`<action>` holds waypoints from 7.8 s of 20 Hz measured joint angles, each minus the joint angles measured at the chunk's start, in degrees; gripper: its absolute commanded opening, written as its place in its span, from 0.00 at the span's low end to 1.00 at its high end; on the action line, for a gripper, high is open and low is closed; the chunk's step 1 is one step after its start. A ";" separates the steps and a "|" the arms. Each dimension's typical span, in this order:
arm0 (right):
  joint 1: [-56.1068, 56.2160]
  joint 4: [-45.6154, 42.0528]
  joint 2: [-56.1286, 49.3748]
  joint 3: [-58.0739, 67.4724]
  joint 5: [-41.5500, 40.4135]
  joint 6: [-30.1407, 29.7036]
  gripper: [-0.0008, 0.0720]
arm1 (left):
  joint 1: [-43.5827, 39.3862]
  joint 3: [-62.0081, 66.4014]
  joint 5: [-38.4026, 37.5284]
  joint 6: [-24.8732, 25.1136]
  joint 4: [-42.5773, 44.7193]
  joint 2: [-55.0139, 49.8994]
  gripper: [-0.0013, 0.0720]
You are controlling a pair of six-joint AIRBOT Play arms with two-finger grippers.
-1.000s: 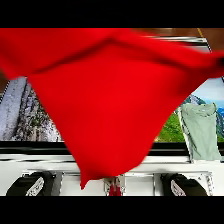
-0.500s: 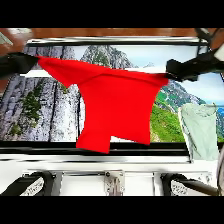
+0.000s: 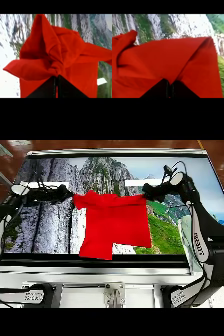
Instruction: Fold the shirts.
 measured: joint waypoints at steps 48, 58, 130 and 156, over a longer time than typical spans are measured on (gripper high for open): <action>-15.34 3.63 18.32 -44.78 12.44 -18.82 0.81 | -14.53 -25.22 -15.32 -9.81 17.88 1.86 0.07; -8.83 9.31 17.09 -42.23 4.11 -20.55 0.09 | -13.73 -16.92 -20.35 -12.83 31.95 6.86 0.07; -19.71 -8.37 9.35 -6.03 30.29 -13.22 0.86 | 11.08 -37.11 -28.06 -7.96 19.87 14.97 0.84; -19.45 0.90 9.33 -28.37 20.92 -15.37 0.86 | 5.38 -36.50 -17.88 1.14 4.39 9.20 0.07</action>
